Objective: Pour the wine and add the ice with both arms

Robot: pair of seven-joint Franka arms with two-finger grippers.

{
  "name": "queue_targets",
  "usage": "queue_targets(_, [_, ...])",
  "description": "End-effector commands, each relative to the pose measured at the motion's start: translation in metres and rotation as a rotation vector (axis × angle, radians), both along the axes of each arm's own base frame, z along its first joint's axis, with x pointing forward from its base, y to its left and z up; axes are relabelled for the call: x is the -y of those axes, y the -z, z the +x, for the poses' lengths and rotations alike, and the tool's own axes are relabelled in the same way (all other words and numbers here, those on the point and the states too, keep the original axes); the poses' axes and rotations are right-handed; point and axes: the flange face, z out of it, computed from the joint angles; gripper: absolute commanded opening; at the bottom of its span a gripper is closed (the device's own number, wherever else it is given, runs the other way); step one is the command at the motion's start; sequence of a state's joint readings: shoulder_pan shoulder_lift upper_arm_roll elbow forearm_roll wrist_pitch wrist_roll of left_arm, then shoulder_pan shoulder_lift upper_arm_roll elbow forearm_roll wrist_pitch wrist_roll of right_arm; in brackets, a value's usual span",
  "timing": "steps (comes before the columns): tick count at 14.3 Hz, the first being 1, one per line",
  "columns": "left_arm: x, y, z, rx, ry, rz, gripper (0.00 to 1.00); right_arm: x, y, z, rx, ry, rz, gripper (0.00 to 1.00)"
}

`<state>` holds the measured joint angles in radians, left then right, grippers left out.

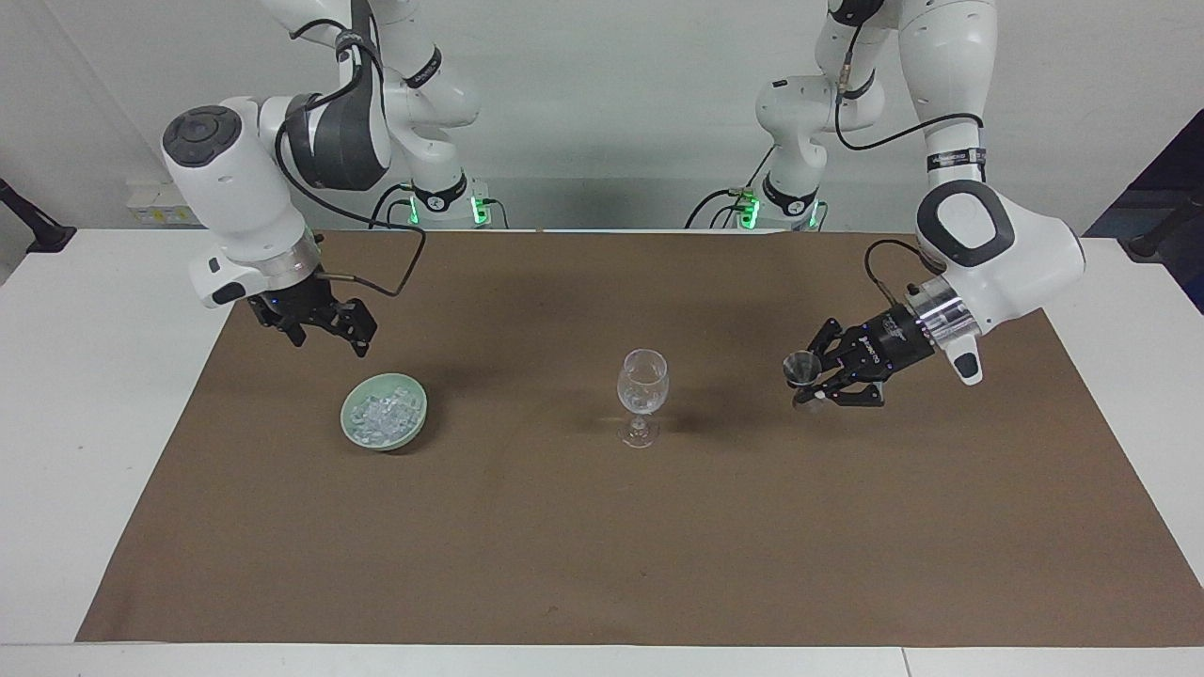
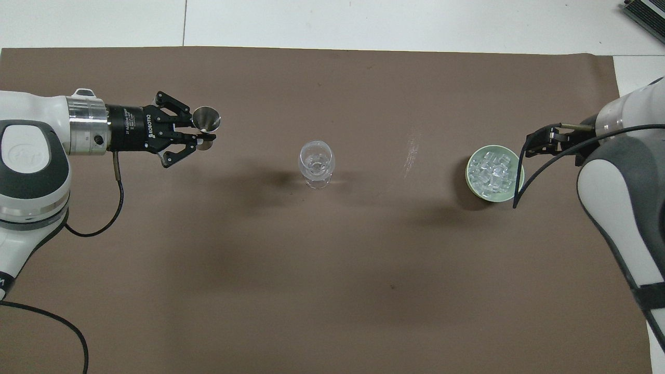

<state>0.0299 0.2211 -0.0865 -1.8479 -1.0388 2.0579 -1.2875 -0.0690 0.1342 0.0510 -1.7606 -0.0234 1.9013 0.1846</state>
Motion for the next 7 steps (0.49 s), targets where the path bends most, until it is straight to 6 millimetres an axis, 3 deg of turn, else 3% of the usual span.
queue_targets(1, [-0.029,0.010,-0.005,-0.036,-0.073,-0.066,0.00,0.005,0.013,0.000,0.036,-0.044,0.004,1.00])
queue_targets(2, [-0.037,0.013,-0.005,-0.039,-0.091,-0.076,0.00,0.010,0.018,-0.002,0.026,-0.069,0.002,1.00])
queue_targets(4, [-0.072,0.023,-0.009,-0.048,-0.162,-0.113,0.00,0.013,0.029,0.001,0.023,-0.095,0.004,1.00])
queue_targets(7, [-0.098,0.037,-0.017,-0.062,-0.197,-0.128,0.00,0.009,0.053,0.009,0.017,-0.095,0.008,1.00])
